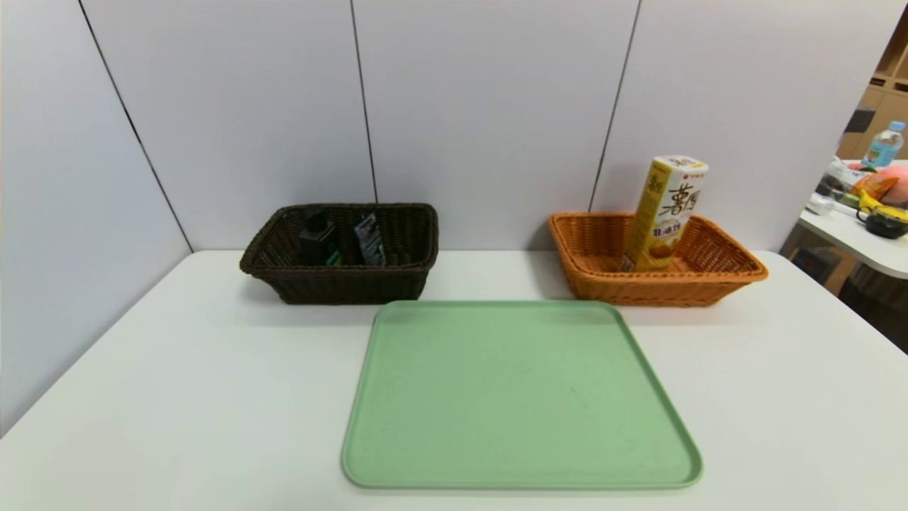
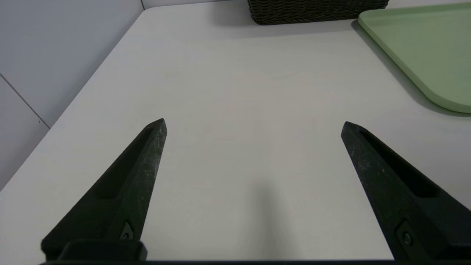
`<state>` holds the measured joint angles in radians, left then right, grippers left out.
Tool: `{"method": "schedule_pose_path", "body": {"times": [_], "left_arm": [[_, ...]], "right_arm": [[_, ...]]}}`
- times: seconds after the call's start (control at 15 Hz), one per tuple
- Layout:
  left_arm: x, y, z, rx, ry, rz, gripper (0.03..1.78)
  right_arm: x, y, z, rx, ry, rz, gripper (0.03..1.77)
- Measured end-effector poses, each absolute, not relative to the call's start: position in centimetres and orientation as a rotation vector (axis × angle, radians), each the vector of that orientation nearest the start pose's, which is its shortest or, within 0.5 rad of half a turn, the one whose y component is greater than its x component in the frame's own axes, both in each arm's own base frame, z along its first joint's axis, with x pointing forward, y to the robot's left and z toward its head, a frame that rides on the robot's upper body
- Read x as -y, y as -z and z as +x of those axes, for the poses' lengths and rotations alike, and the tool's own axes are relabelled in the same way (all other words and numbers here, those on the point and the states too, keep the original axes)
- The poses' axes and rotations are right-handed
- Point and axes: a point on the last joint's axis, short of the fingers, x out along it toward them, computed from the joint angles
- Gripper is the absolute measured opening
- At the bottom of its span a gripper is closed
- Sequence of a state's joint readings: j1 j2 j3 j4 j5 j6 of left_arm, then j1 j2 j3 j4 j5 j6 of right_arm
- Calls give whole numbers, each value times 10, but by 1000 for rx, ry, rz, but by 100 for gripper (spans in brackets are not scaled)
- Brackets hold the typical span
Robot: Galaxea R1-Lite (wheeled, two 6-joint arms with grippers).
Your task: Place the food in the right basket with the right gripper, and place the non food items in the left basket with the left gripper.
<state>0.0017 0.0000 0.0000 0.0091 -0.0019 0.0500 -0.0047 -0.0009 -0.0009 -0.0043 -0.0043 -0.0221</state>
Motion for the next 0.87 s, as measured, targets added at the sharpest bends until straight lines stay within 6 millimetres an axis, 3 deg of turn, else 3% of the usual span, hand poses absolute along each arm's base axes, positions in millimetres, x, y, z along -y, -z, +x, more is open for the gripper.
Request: {"method": "schedule_pose_path", "body": {"times": [0.87], "left_arm": [[0, -75, -23, -9, 0, 50, 169]], "right_arm": [[0, -76, -23, 5, 9, -22, 169]]}}
